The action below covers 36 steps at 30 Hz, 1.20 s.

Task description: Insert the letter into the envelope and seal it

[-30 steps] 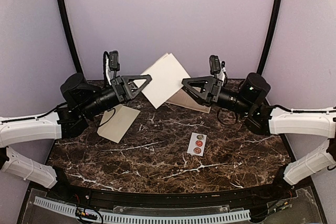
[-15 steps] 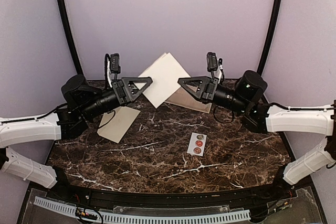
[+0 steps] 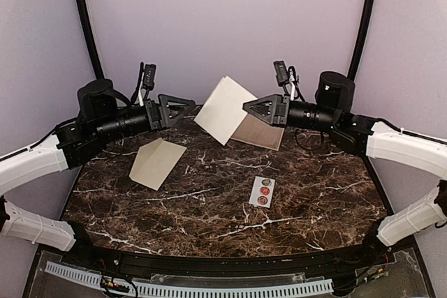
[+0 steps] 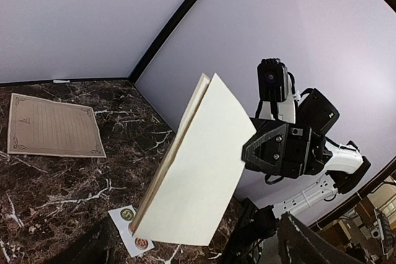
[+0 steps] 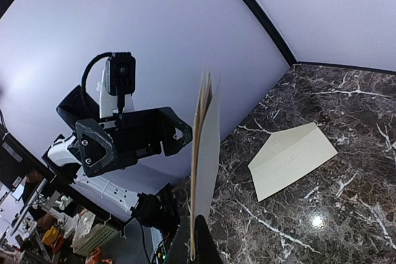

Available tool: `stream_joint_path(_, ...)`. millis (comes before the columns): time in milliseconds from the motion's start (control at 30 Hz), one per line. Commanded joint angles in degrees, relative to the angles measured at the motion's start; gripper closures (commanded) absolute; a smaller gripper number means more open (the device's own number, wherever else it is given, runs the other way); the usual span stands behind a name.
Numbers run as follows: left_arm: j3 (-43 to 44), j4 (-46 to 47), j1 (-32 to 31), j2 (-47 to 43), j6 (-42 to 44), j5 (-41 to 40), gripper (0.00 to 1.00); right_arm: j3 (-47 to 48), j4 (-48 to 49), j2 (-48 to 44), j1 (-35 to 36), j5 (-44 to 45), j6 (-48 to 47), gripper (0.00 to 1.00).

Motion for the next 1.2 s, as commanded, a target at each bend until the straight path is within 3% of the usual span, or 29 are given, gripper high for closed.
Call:
stream_joint_path(0,6.35,-9.84,0.11,2.52,7.78,8.0,0.1,2.56,-5.82,1.3,-0.06,-8.19,-5.01,1.0)
stream_joint_path(167,9.65,-12.39,0.09,6.2,11.11,12.84,0.08,2.15,-2.69,1.57,0.19,-15.71,-4.94,1.0)
stream_joint_path(400,10.55,-9.83,0.07,8.92,10.46,21.4,0.12,3.06,-4.42,2.12,0.4,-17.86,-6.61,1.0)
stream_joint_path(467,10.52,-9.03,0.07,9.38,10.1,22.76,0.23,3.52,-5.1,2.54,0.61,-18.08,-7.13,1.0)
stream_joint_path(733,10.29,-7.59,0.12,10.39,8.83,25.04,0.87,4.45,-7.09,3.98,0.89,-16.98,-8.45,1.0)
stream_joint_path(800,10.31,-8.56,0.18,10.2,9.4,24.04,0.97,4.45,-7.25,3.95,0.89,-16.19,-8.56,1.0)
stream_joint_path(833,10.33,-9.15,0.23,9.92,9.84,23.43,0.99,4.33,-7.35,3.88,0.83,-15.49,-8.58,0.97)
stream_joint_path(900,10.17,-9.55,0.17,9.37,10.36,22.51,1.0,3.88,-7.26,3.63,0.76,-14.06,-8.81,0.79)
stream_joint_path(1033,9.53,-8.36,0.26,8.57,10.1,21.65,1.0,1.82,-3.46,3.6,0.81,-11.95,-6.22,0.56)
stream_joint_path(1167,7.23,-3.0,0.29,7.6,7.4,20.83,1.0,-1.32,5.08,4.69,1.77,-11.41,-1.35,0.46)
